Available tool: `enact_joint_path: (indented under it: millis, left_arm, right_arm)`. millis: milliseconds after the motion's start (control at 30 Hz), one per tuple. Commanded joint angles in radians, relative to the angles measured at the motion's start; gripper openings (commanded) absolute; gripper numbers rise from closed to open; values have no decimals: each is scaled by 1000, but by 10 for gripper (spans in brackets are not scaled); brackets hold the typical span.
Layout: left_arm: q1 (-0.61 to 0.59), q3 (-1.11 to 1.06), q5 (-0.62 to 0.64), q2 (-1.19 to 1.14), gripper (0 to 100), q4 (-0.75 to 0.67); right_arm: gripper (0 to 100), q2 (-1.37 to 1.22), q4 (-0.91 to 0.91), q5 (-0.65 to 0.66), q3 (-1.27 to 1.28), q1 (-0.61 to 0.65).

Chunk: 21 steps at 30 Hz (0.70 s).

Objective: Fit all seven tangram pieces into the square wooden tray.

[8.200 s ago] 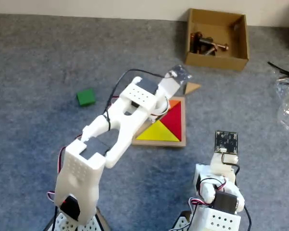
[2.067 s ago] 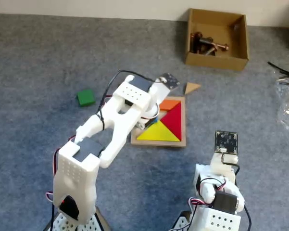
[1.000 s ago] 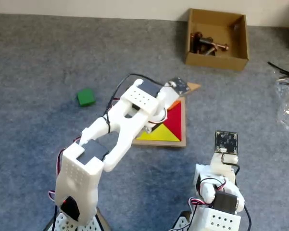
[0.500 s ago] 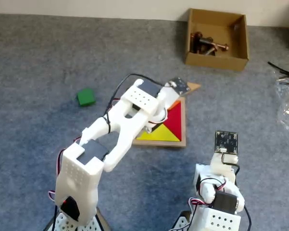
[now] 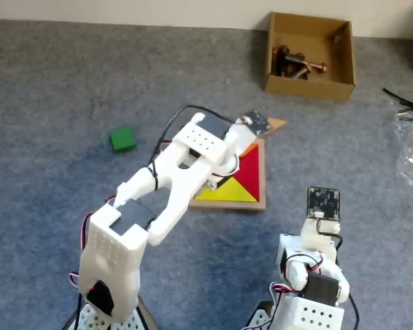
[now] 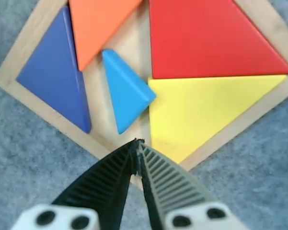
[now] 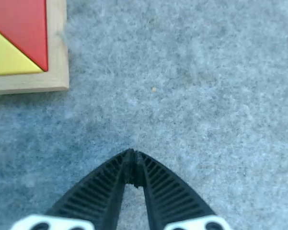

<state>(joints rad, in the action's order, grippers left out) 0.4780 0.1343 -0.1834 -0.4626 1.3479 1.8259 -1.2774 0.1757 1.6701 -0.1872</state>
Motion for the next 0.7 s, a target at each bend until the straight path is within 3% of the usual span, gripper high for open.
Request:
enact_joint_path:
  millis: [0, 667]
  left_arm:
    - [-33, 35, -8, 67, 5, -11]
    - [-39, 41, -8, 70, 5, -15]
  right_arm:
    - [9, 10, 30, -8, 110, -13]
    - [9, 10, 30, -8, 110, -13]
